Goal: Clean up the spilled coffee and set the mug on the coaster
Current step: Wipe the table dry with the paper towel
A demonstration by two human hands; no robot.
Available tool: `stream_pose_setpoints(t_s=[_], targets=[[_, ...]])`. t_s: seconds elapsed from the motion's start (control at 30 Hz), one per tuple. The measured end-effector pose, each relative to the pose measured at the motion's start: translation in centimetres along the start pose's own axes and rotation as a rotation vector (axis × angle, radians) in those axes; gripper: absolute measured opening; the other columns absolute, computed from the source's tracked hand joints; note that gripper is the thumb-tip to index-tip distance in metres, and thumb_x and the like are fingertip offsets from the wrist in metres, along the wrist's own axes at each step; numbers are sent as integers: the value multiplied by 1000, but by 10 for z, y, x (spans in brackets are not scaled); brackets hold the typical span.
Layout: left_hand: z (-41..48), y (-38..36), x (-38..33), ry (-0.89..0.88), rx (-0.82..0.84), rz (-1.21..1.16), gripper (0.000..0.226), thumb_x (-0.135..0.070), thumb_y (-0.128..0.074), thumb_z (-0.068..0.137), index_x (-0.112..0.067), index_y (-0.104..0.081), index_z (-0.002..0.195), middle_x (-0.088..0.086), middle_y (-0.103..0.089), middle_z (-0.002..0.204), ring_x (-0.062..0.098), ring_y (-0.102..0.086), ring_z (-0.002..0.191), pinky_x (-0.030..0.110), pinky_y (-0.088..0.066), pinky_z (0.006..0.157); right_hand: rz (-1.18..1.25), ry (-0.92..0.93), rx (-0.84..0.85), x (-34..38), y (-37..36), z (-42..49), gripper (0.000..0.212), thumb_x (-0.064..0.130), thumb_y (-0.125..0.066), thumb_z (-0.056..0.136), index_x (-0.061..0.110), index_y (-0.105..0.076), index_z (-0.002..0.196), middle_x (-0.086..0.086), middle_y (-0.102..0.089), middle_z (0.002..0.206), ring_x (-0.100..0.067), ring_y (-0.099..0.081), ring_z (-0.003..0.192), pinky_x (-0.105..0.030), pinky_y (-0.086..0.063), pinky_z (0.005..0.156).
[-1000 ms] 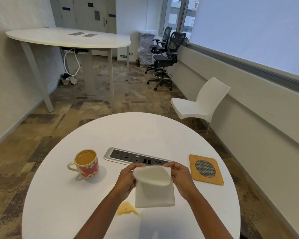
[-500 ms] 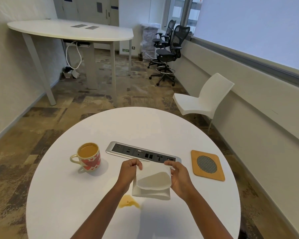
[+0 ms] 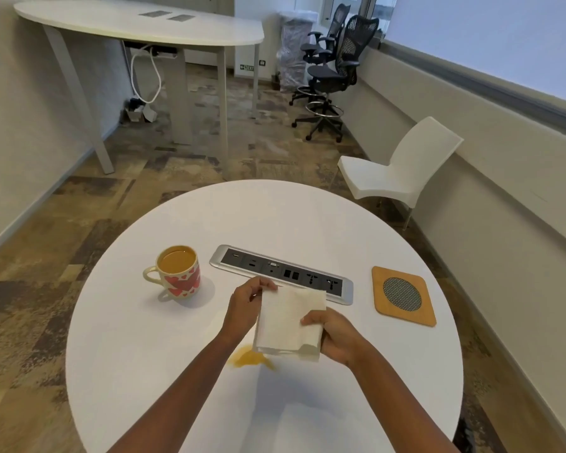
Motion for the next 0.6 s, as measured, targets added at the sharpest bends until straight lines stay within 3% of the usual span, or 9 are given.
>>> stream_pose_setpoints(t_s=[0.07, 0.17, 0.2, 0.27, 0.33, 0.4, 0.43, 0.5, 0.6], targets=[[-2, 10, 2, -50, -31, 138, 39, 14, -36, 86, -12, -62, 97, 10, -65, 104, 26, -60, 94, 33, -47, 86, -145, 95, -90, 12, 6, 2, 29, -12, -38, 84, 4, -58, 96, -11, -62, 88, -23, -58, 79, -32, -50, 67], [-7, 26, 12, -126, -90, 436, 39, 6, -39, 90, -6, -50, 125, 10, -54, 133, 24, -49, 123, 30, -34, 105, -571, 195, -249, 21, 18, 6, 41, -3, -33, 89, 6, -49, 126, -13, -58, 105, -24, -57, 86, -28, -46, 64], [-9, 30, 19, -129, -87, 541, 41, 2, -40, 92, -8, -44, 131, 11, -47, 140, 24, -42, 130, 30, -29, 110, -741, 238, -298, 23, 21, 8, 46, -2, -32, 91, 10, -45, 133, -15, -56, 117, -29, -56, 100, -28, -48, 69], [-13, 34, 33, -127, -59, 810, 45, -5, -39, 94, -9, -32, 138, 14, -34, 148, 28, -29, 139, 37, -23, 115, -1079, 328, -315, 15, 21, 15, 52, -2, -30, 93, 15, -32, 143, -13, -36, 149, -30, -33, 137, -36, -37, 104], [-19, 40, 43, -128, -44, 997, 46, -3, -47, 91, -2, -37, 135, 23, -39, 142, 38, -38, 132, 48, -32, 109, -1358, 321, -318, -5, 25, 21, 56, 0, -30, 95, 19, -21, 146, -9, -12, 158, -25, -7, 147, -45, -10, 118], [-26, 49, 55, -105, -45, 1066, 38, -1, -57, 82, 6, -55, 119, 30, -58, 122, 46, -58, 109, 59, -48, 85, -1513, 251, -345, -26, 37, 26, 56, 2, -31, 95, 22, -20, 147, -7, -4, 159, -25, 2, 147, -50, -6, 118], [-30, 54, 65, -65, -18, 1098, 33, -6, -52, 83, 7, -60, 113, 29, -63, 114, 46, -63, 100, 61, -51, 75, -1542, 210, -343, -37, 42, 27, 56, 3, -31, 95, 23, -20, 147, -6, -2, 160, -26, 3, 147, -51, -7, 117], [-37, 64, 86, 5, 41, 1165, 48, -20, -27, 89, 7, -61, 111, 28, -64, 113, 44, -64, 98, 61, -52, 73, -1556, 135, -310, -60, 48, 29, 58, 5, -30, 95, 22, -15, 148, -5, 0, 160, -27, 4, 147, -52, -9, 117], [-45, 86, 113, 80, 10, 1127, 74, -39, -5, 82, 4, -41, 132, 26, -42, 139, 41, -43, 127, 55, -35, 104, -1545, 93, -315, -86, 49, 28, 55, 17, -27, 99, 21, -4, 149, -6, 4, 160, -26, 3, 147, -50, -7, 117]])
Point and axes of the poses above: each hand's wrist, its own z-axis towards the middle knuckle, its own y-axis out of the back of the hand, x = y × z, the point moved 10 cm from there along z, towards the middle knuckle
